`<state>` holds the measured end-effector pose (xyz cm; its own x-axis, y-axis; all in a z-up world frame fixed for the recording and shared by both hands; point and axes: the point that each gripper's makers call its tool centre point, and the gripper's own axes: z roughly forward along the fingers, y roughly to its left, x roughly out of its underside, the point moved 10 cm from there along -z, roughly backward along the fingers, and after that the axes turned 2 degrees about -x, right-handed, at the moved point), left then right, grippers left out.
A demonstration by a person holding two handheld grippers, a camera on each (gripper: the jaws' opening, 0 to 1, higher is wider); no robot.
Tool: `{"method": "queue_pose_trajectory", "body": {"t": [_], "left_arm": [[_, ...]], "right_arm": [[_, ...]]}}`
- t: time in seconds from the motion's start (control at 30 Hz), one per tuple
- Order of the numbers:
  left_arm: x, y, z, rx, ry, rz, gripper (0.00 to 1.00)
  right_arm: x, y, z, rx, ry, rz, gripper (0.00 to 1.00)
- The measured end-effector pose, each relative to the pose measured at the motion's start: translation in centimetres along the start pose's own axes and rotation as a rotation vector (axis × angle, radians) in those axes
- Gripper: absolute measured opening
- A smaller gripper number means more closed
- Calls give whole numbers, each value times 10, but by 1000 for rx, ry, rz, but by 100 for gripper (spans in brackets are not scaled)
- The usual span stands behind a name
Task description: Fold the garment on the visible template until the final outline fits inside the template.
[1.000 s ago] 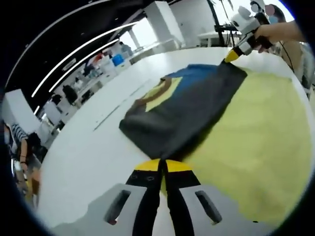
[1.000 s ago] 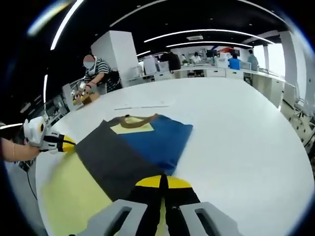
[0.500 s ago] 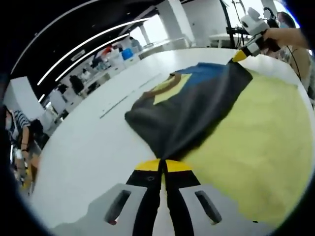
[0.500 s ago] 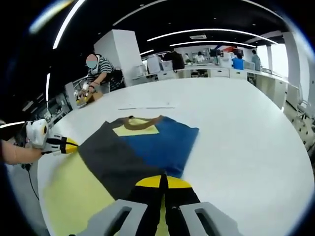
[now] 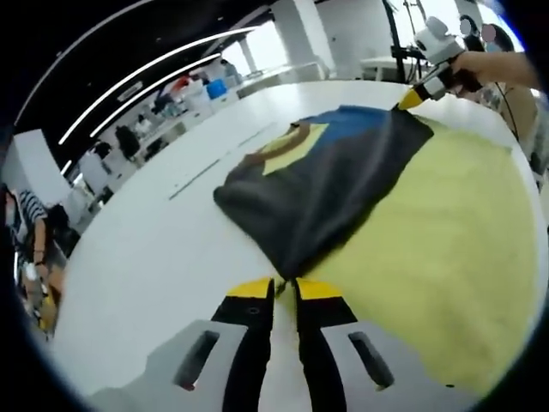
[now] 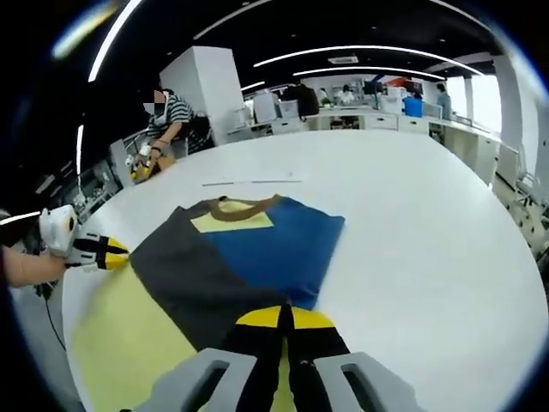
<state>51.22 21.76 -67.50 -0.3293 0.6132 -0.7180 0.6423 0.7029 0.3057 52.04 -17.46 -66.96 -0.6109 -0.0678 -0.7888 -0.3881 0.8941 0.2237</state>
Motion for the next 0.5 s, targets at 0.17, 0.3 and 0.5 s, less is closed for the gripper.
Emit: {"method": "queue_pose_trajectory", "body": {"t": [0.17,0.3,0.5], "left_arm": [[-4,10,-6,2,-20,-76,16],[-13,17,-6,6,-57,-148,22],[-30,25,2,17,-104,-191,26]], "right_arm": [[-3,1,-2,-9,-18,8,10],[-5,4,-2,-23,-26,1,19],[-5,6,-4,-35,-24,-11,26]]}}
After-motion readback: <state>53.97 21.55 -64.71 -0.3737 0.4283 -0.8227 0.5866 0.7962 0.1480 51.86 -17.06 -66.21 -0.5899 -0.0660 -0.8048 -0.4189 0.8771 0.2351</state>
